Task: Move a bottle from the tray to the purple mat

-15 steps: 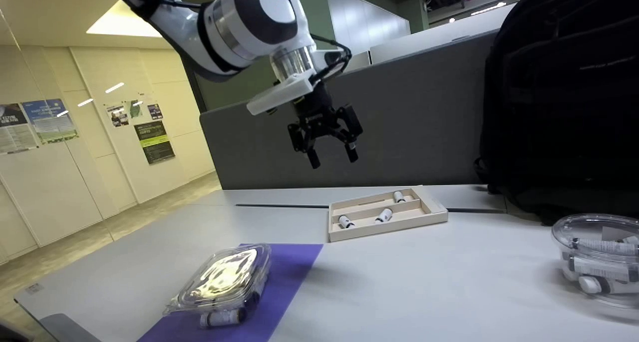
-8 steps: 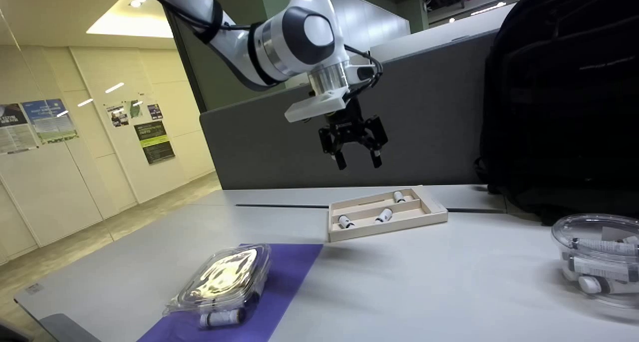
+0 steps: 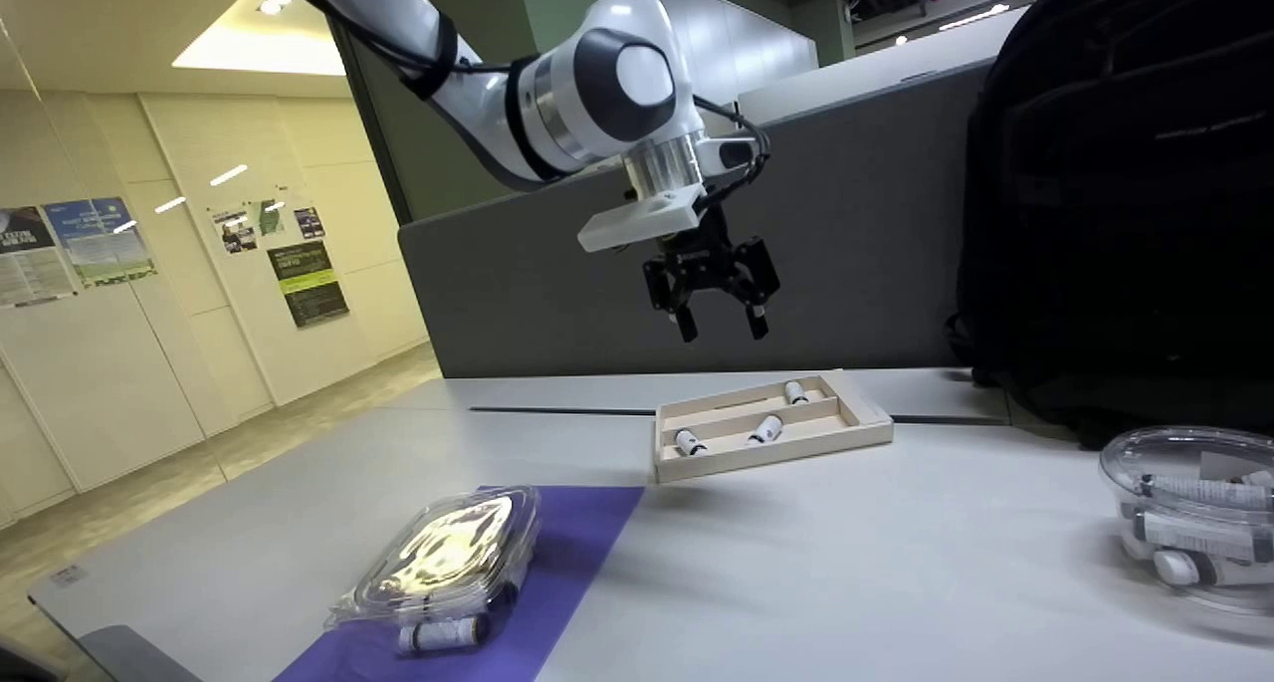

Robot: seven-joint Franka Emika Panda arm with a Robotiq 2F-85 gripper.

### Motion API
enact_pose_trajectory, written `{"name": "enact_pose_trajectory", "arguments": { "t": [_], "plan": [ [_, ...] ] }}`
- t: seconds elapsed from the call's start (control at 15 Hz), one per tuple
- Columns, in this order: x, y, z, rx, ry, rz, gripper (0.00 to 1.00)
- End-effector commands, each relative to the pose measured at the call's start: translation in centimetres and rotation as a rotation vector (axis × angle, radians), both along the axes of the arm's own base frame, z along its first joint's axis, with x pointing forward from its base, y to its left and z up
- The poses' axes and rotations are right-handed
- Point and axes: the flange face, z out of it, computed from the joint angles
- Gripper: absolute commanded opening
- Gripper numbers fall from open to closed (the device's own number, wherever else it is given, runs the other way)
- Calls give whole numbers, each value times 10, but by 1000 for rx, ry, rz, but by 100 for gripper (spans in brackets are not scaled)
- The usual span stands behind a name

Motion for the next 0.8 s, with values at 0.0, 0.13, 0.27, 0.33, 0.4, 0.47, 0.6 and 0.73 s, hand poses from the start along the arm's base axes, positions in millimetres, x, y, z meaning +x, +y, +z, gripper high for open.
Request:
{"name": "enact_pose_trajectory", "arguments": {
  "t": [0.0,0.13,0.27,0.33,0.4,0.47,0.6,0.73],
  "plan": [
    [19,-6,-31,-12,-35,40,100],
    [28,-4,-55,-9,-34,89,100],
    [35,-1,-75,-7,-30,135,100],
    [39,1,-85,-1,-27,153,100],
    [43,2,-93,4,-23,172,100],
    [47,2,-100,8,-20,187,100],
    [55,2,-111,17,-23,213,100],
    [63,2,-119,27,-31,240,100]
  ]
}}
